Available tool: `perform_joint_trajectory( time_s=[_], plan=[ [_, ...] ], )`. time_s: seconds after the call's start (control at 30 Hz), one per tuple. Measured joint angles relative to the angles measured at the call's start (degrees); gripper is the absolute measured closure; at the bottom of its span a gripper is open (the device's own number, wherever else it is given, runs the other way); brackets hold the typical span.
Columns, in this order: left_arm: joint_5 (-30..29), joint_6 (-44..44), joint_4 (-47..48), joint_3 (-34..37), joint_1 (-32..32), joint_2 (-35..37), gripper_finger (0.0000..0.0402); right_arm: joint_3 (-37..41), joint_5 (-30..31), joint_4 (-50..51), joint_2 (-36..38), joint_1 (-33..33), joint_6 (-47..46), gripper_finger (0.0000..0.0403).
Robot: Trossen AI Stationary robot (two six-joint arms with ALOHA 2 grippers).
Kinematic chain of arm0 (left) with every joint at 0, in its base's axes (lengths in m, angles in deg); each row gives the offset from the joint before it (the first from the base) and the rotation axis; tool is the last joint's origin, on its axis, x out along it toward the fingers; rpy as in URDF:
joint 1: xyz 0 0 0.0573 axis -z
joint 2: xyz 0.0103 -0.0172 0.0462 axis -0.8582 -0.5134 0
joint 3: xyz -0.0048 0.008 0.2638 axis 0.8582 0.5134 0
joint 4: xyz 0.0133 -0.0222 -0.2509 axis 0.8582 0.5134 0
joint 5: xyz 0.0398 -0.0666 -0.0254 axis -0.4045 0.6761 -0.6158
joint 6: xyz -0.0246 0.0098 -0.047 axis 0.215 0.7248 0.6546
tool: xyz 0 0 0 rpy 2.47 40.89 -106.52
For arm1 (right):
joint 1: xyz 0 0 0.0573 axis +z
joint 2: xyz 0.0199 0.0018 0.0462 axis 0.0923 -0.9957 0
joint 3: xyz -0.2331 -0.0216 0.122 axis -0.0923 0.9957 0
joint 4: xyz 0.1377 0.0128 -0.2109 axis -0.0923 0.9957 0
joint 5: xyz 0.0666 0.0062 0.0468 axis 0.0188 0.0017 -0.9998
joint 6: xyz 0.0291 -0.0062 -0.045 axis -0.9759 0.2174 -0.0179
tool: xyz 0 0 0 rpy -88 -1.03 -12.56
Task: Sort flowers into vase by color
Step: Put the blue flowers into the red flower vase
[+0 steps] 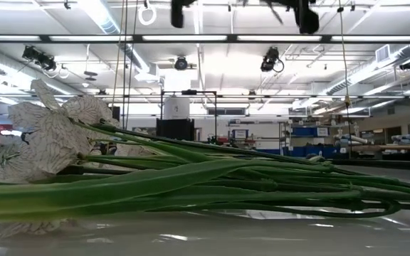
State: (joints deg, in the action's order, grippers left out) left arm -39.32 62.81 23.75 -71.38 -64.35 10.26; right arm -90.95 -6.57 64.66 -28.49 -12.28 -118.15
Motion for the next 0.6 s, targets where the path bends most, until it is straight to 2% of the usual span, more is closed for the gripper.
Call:
perform_joint_trajectory(
  time_s=[0.17,0.27,0.4,0.6],
  plan=[
    [0.62,-0.46,-12.82,0.02,-0.04,-7.98,0.0276,-0.02,-2.38,-11.04,1.08,0.09,2.84,0.0396],
    [0.67,-0.46,-18.7,-0.02,-0.04,-11.38,0.0276,-0.03,-3.48,-13.96,0.15,0.09,2.99,0.0396],
    [2.55,-0.44,-22.09,-0.69,-0.04,-14.64,0.0276,-0.02,-3.88,-15.31,-1.9,0.66,3.02,0.0396],
    [8.2,-2.01,-22.05,-6.98,-0.05,-19.55,0.0276,-0.02,-4.95,-18.81,-5.55,1.89,4.46,0.0395]
  ],
)
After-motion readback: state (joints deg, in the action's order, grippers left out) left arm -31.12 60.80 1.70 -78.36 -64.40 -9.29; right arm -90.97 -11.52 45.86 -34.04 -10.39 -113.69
